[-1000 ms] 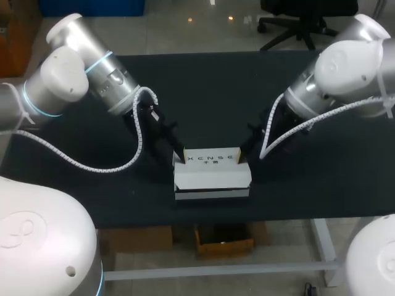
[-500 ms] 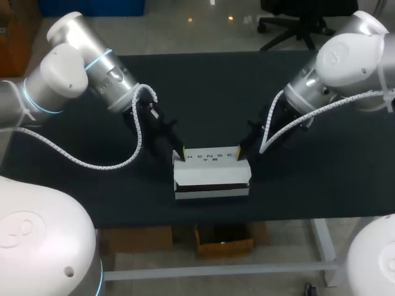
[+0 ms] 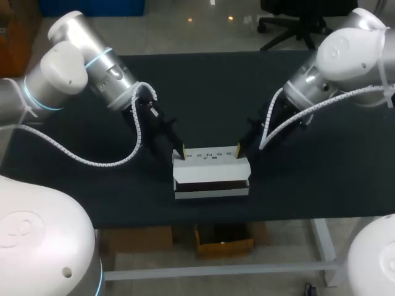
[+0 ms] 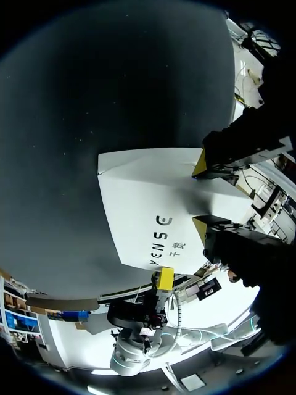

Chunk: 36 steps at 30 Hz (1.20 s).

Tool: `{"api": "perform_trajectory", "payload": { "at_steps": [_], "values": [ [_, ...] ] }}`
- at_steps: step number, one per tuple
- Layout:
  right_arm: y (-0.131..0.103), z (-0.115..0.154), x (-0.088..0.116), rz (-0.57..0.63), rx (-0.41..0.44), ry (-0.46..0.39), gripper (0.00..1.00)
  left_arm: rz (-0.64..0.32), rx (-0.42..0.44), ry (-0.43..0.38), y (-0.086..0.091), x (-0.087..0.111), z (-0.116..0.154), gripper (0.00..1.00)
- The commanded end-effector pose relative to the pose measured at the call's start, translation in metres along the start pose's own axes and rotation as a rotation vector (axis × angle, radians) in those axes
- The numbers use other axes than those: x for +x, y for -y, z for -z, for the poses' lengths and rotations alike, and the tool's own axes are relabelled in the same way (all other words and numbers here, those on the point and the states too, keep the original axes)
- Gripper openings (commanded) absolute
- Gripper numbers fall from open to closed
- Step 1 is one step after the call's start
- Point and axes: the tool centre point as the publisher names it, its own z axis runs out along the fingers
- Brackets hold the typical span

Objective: Assemble the packaging by folding the flat box into shape, placing the metal phone stand inside, and closing the box properly

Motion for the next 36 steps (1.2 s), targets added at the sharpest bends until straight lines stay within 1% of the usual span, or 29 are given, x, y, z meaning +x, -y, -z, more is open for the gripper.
{"api": "perform_trajectory", "payload": {
  "at_steps": [1, 36],
  "values": [
    [-0.0015, -0.0009, 0.0049, -0.001, 0.011, 0.0, 0.36, 0.0, -0.018, 0.002, 0.0035, 0.0047, -0.0004, 0.44],
    [-0.0012, 0.007, 0.0122, -0.026, 0.059, -0.019, 0.36, 0.021, -0.092, -0.02, 0.0036, 0.0124, 0.0071, 0.45]
  ]
}}
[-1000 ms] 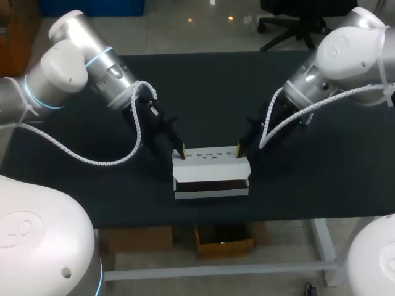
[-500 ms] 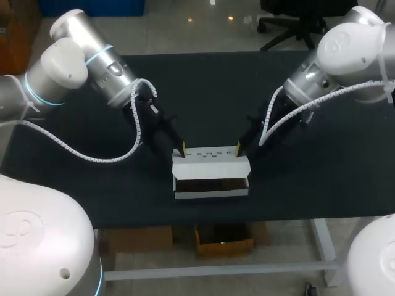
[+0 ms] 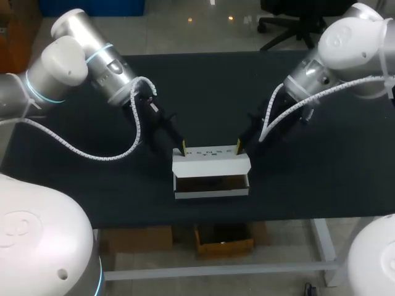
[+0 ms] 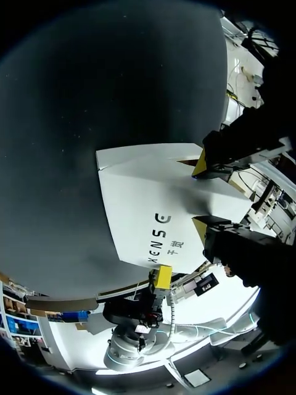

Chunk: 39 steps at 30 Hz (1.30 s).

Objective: Assemble the packaging by folding the flat box into shape, placing the metal phone stand inside, and closing the box properly

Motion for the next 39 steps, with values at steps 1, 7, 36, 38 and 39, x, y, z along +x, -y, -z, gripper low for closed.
{"api": "perform_trajectory", "payload": {
  "at_steps": [1, 7, 36, 38, 39],
  "values": [
    [-0.0032, -0.0015, 0.0038, -0.001, 0.014, -0.003, 0.36, 0.0, -0.018, 0.003, 0.0053, 0.0055, -0.0008, 0.45],
    [-0.0033, -0.0015, 0.0043, -0.006, 0.024, -0.006, 0.37, 0.003, -0.034, 0.001, 0.0056, 0.0067, -0.0011, 0.45],
    [-0.0014, -0.0021, 0.0053, -0.028, 0.065, -0.034, 0.37, 0.009, -0.096, -0.013, 0.0039, 0.0123, -0.0004, 0.45],
    [-0.001, -0.0011, 0.0065, -0.027, 0.067, -0.035, 0.37, 0.01, -0.1, -0.016, 0.0037, 0.0127, 0.0, 0.45],
    [-0.0009, -0.0005, 0.0069, -0.027, 0.067, -0.036, 0.37, 0.01, -0.105, -0.021, 0.0036, 0.0129, 0.0001, 0.45]
  ]
}}
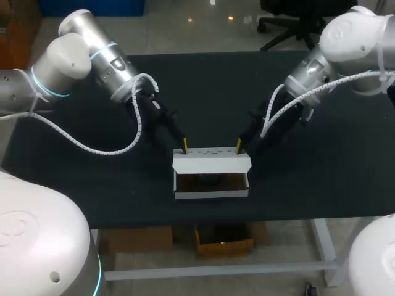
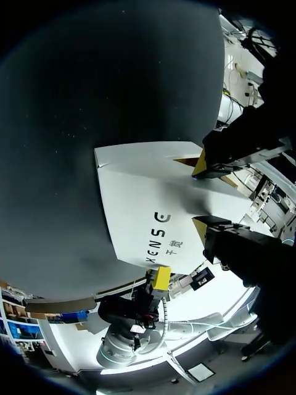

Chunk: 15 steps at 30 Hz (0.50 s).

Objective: Assemble the packaging by folding the flat box into shape, placing the metal phone stand inside, and closing the box properly

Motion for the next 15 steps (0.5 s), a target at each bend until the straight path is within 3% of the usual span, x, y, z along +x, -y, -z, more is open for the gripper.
{"api": "perform_trajectory", "payload": {
  "at_steps": [1, 15],
  "values": [
    [-0.0013, -0.0009, 0.0065, 0.004, 0.009, -0.005, 0.37, 0.0, -0.014, -0.004, 0.0034, 0.006, -0.0026, 0.45],
    [-0.0057, 0.0002, 0.0081, 0.005, 0.026, -0.03, 0.38, 0.011, -0.035, -0.015, 0.0067, 0.0057, -0.0014, 0.46]
  ]
}}
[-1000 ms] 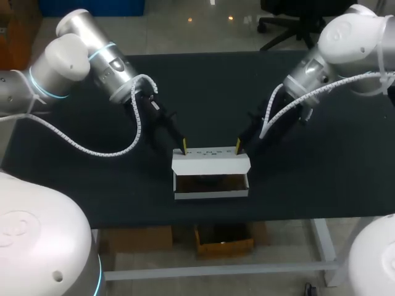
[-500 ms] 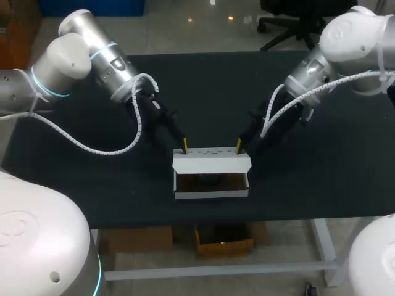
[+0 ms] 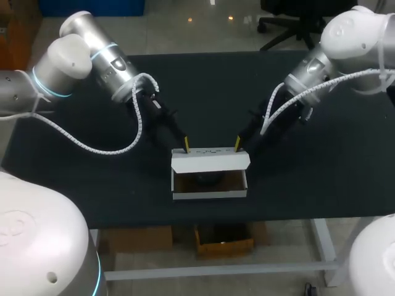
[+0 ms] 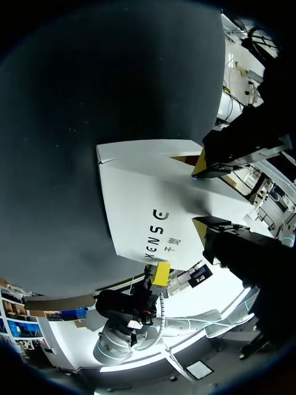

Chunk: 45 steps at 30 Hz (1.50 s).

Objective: Assemble the packaging by folding the flat box into shape, placing the metal phone stand inside, and closing the box properly

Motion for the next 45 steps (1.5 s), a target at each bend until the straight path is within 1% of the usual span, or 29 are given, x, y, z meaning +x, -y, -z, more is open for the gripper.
{"api": "perform_trajectory", "payload": {
  "at_steps": [1, 15, 25, 45],
  "values": [
    [-0.005, -0.0012, 0.0028, 0.0, 0.014, -0.009, 0.38, 0.001, -0.015, 0.002, 0.0058, 0.0039, -0.0009, 0.46],
    [-0.0071, 0.0044, 0.0086, 0.006, 0.018, -0.03, 0.38, -0.005, -0.021, 0.017, 0.0075, 0.01, 0.0012, 0.46],
    [-0.0108, 0.0, 0.0098, 0.004, 0.022, -0.044, 0.38, -0.009, -0.023, 0.025, 0.0098, 0.0135, 0.0023, 0.46],
    [-0.0111, -0.0032, 0.0106, 0.01, 0.021, -0.038, 0.38, -0.016, -0.019, 0.021, 0.0109, 0.0111, 0.0022, 0.46]
  ]
}}
